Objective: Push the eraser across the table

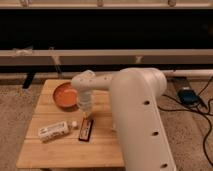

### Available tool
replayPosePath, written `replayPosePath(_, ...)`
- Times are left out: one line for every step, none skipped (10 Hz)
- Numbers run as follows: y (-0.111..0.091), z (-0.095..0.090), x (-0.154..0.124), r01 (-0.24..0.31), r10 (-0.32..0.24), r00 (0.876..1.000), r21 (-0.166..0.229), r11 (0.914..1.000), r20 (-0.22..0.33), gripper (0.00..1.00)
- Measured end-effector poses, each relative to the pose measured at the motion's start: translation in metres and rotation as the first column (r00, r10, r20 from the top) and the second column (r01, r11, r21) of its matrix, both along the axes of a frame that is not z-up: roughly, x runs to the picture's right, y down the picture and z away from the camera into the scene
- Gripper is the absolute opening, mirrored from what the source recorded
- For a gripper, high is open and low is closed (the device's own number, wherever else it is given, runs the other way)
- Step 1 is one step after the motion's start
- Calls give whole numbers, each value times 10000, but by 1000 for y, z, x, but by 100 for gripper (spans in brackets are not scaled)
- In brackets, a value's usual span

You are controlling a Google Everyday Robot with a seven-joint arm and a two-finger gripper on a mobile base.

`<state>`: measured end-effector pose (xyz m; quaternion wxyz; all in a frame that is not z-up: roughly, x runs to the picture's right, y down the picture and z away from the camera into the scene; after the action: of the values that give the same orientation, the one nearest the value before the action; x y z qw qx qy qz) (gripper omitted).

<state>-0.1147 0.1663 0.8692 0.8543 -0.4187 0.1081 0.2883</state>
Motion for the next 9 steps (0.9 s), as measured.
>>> replayPosePath(5, -6, 1, 6, -6, 10000, -94, 10000, 79, 0)
replayPosePath(9, -11, 0, 53, -51, 9999, -168, 9998, 146, 0)
replayPosePath(15, -19, 0, 134, -127, 9996, -263, 9996, 242, 0)
replayPosePath(20, -24, -1, 208, -198, 9993, -335, 9992, 309, 0)
replayPosePath(27, -28, -2, 308, -291, 9988, -438, 9986, 402, 0)
replayPosePath(34, -33, -3, 426, -402, 9982, -552, 9976, 455, 0)
replayPosePath(41, -37, -2, 542, -510, 9975, -662, 9963, 496, 0)
replayPosePath(48, -42, -3, 652, -610, 9965, -757, 9950, 568, 0)
replayPosePath(53, -47, -3, 738, -687, 9956, -828, 9938, 631, 0)
